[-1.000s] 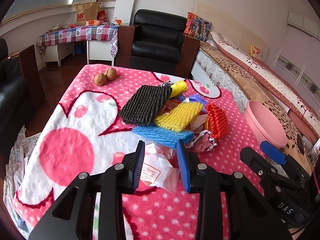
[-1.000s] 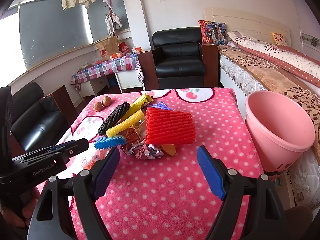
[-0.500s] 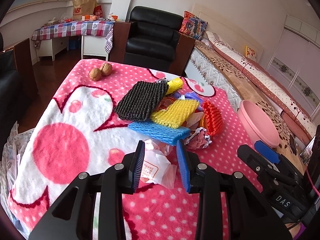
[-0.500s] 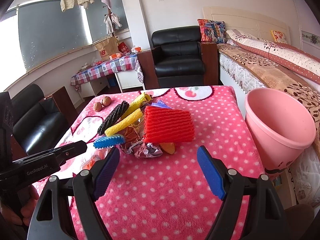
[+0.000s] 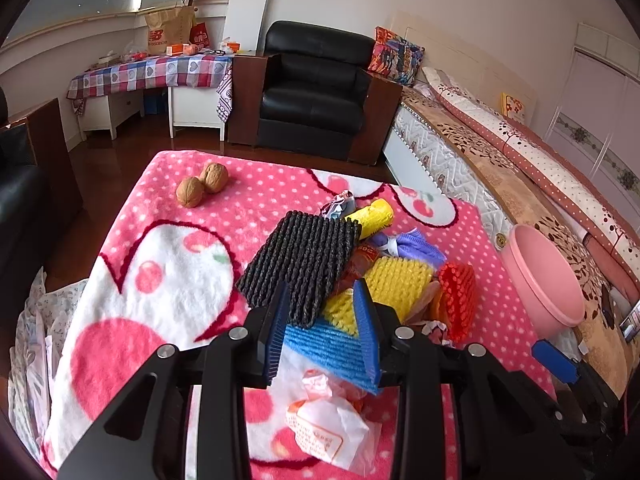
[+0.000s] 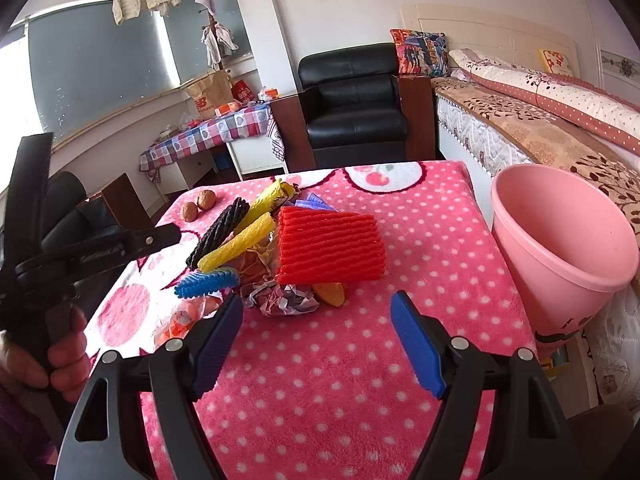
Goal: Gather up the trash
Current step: 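Grasp the black foam net with the left tool while the right tool grasps the red net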
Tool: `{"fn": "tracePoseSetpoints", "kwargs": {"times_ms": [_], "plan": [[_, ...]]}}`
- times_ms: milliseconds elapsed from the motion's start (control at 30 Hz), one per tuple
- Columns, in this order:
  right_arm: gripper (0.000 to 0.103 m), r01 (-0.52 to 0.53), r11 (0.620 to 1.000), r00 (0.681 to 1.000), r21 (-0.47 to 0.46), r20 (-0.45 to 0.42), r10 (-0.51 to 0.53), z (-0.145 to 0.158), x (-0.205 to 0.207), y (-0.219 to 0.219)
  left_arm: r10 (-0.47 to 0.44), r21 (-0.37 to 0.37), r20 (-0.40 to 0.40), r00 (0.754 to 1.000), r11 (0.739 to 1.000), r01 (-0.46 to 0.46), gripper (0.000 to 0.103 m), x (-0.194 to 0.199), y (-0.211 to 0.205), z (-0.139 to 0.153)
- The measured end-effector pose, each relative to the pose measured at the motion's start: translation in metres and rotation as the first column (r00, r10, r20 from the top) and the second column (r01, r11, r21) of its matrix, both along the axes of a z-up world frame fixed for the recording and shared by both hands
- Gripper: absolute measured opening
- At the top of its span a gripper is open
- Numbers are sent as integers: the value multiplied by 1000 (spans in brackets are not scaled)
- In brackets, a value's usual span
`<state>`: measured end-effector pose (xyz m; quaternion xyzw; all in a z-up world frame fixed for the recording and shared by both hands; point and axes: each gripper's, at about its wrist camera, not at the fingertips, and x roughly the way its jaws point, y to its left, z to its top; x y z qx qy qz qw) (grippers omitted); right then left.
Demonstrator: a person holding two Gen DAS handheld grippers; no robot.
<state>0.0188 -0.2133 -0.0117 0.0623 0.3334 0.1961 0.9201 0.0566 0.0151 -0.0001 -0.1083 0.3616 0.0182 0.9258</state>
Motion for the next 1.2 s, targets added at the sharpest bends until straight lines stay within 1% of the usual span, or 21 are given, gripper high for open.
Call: {"fn": "tracePoseSetpoints", "kwargs": {"times_ms": [100,233,300,333,367,400,467,567,600,633,733,900,1000,1067,1200], "plan": [[75,4,1000,1000,-6,-3,-4,0,3,-1,-14,-19,-44,999,1000,13,33,17,1,-11],[75,0,1000,1000,-8,-6,0,1,5,-2,-18,-45,-96,995,999,14,33,29,6,-27],[75,0,1000,1000,-14,-5,0,2,6,-1,-8,-39,-111,994,999,3,31,30,9,-33],[75,0,1000,1000,-15,-6,-1,2,8,-1,-7,-41,-113,994,999,2,16,30,11,-35],[75,0,1000,1000,-18,-9,0,3,9,0,-10,-50,-116,993,999,4,10,29,13,-36],[75,0,1000,1000,-24,-18,0,4,11,1,-9,-58,-112,994,998,2,9,27,15,-36],[75,-1,1000,1000,-17,-13,1,6,14,2,-3,-53,-91,996,999,-2,4,23,18,-32],[72,-20,999,1000,-26,-6,20,10,17,8,-7,-58,-57,998,998,4,4,14,21,-24],[71,-28,1000,1000,-7,12,29,12,18,10,-7,-59,-45,999,998,4,3,10,23,-21],[70,-41,999,999,-10,17,41,13,20,14,-5,-63,-34,999,998,3,3,7,25,-18],[66,-66,997,998,-25,11,66,16,26,23,-1,-83,-5,1000,997,1,3,-3,30,-11],[64,-62,998,998,-33,-1,62,12,42,38,-5,-111,36,999,994,9,3,-19,34,-1],[60,-59,996,998,-63,-19,58,5,53,48,-17,-116,54,998,993,23,3,-25,33,3],[52,-48,996,998,-75,-39,45,0,60,51,-23,-116,61,998,993,30,3,-29,31,5],[40,-18,997,996,-78,-85,11,-11,69,45,-44,-115,75,996,992,52,3,-34,29,10]]}}
